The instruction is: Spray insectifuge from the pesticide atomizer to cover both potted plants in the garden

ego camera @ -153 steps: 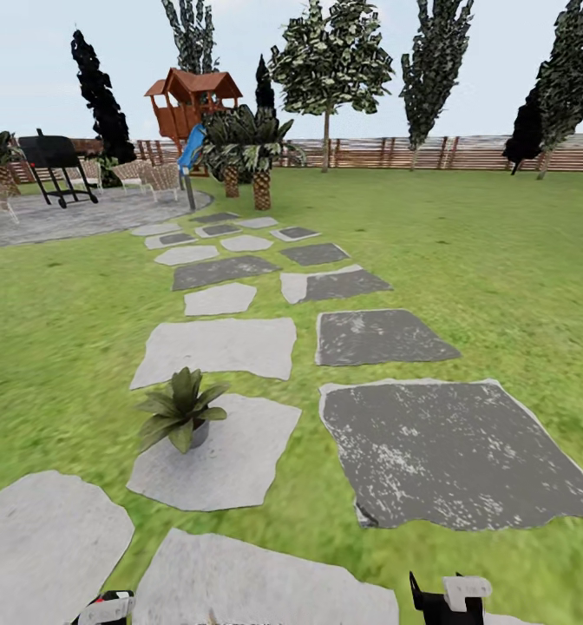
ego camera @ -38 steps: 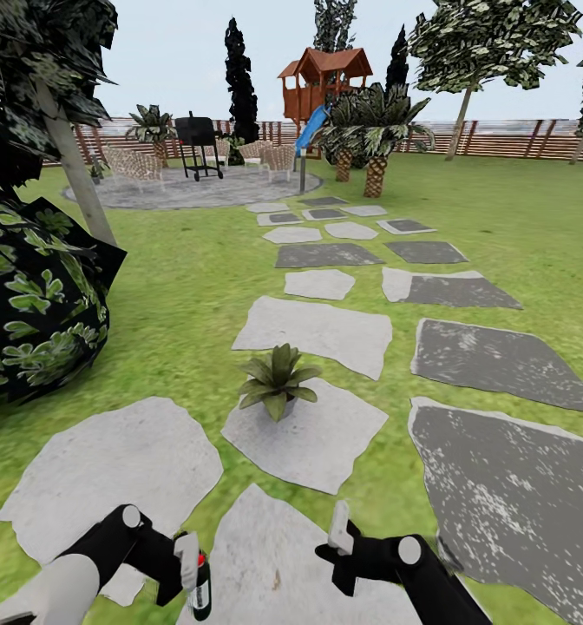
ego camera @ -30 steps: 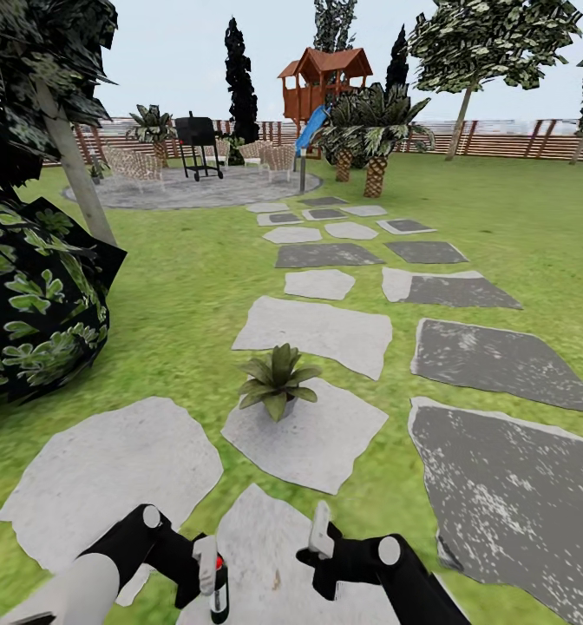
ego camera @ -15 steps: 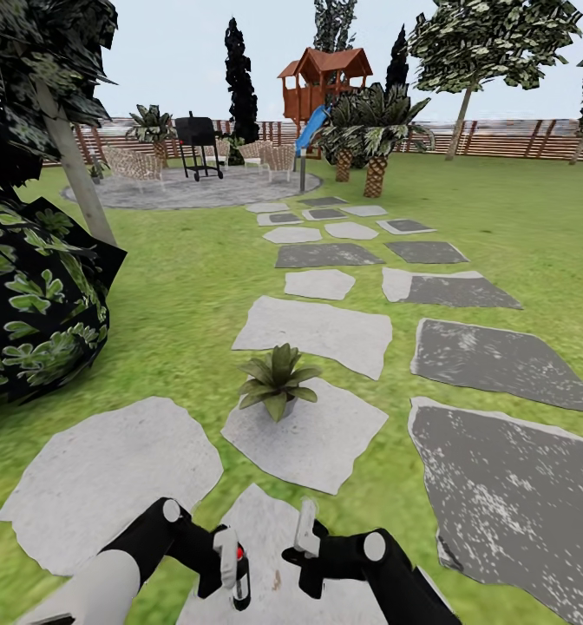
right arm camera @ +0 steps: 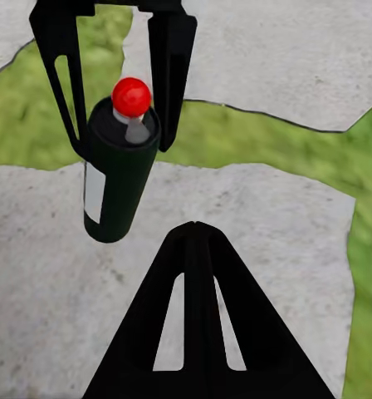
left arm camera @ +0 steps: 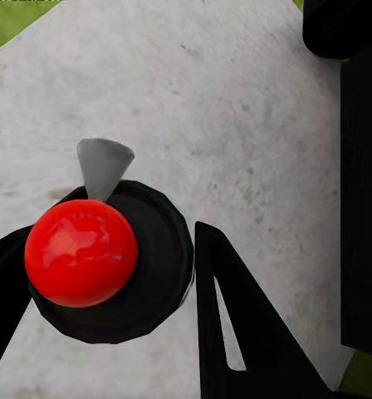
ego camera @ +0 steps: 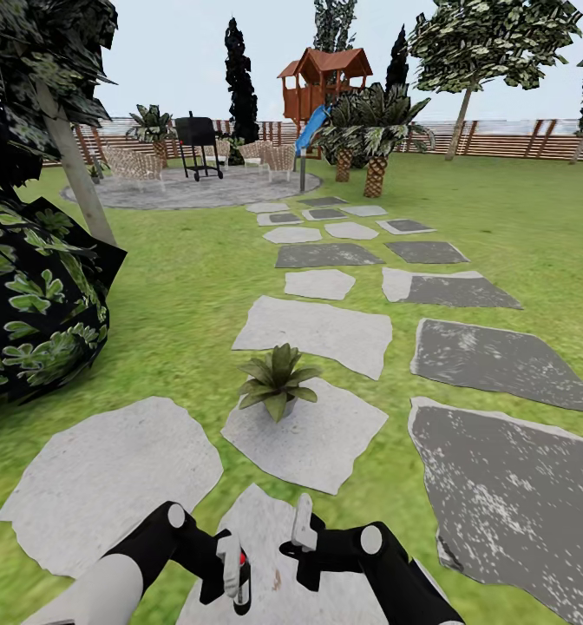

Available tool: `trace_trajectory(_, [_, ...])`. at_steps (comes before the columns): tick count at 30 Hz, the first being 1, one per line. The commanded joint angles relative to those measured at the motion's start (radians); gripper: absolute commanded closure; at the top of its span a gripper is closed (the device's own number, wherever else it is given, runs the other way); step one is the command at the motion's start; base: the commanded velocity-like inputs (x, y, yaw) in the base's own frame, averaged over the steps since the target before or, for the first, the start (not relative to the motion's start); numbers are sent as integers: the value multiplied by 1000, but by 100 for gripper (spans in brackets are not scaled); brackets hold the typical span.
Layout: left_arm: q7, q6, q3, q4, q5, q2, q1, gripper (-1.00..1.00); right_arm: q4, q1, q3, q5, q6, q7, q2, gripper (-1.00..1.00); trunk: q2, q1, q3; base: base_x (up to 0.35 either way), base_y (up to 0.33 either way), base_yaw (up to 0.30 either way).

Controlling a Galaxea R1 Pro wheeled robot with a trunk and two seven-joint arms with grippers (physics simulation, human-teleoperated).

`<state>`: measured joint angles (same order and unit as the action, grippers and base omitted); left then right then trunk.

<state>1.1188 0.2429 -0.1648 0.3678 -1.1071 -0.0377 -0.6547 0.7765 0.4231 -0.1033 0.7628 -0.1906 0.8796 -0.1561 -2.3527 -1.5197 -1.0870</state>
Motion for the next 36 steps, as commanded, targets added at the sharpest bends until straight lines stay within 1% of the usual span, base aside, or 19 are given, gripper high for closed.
trace_trajectory(1, [3, 6, -9, 1, -6, -1, 0, 100, 1, 0, 1, 10, -7, 1, 0, 100, 0, 0, -1, 0, 0, 0])
trace_trajectory(4, [0, 8, -18, -1, 6, -5, -2, 100, 3, 0, 1, 9, -7, 1, 0, 100, 0, 0, -1, 0, 0, 0])
trace_trajectory(7, [-24, 8, -20, -5, 16, -9, -1, 100, 5, 0, 1, 8, -7, 1, 0, 100, 0, 0, -1, 0, 0, 0])
trace_trajectory(10, [-35, 9, -21, -11, 27, -12, 0, 100, 13, 0, 1, 8, -7, 1, 0, 100, 0, 0, -1, 0, 0, 0])
trace_trajectory(16, [-39, 11, -19, -13, 30, -22, 3, 100, 18, 0, 2, 7, -7, 1, 0, 100, 0, 0, -1, 0, 0, 0])
trace_trajectory(17, [-39, 12, -19, -13, 42, -23, 3, 100, 18, 0, 1, 6, -7, 1, 0, 100, 0, 0, -1, 0, 0, 0])
trace_trajectory(18, [-39, 15, -19, -14, 69, -24, 3, 100, 18, 0, 1, 6, -7, 1, 0, 100, 0, 0, -1, 0, 0, 0])
trace_trajectory(20, [-38, 17, -18, -15, 95, -24, 3, 100, 18, 0, 1, 6, -7, 1, 0, 100, 0, 0, -1, 0, 0, 0])
trace_trajectory(23, [-37, 19, -17, -16, 114, -24, 3, 100, 18, 0, 2, 6, -7, 1, 0, 100, 0, 0, -1, 0, 0, 0])
trace_trajectory(31, [-37, 21, -16, -17, 119, -46, 3, 100, 18, 0, 2, 6, -7, 0, 0, 100, 0, 0, -1, 0, 0, 0])
trace_trajectory(36, [-39, 22, -16, -18, 119, -54, 4, 100, 18, 0, 2, 6, -7, 1, 0, 100, 0, 0, -1, 0, 0, 0])
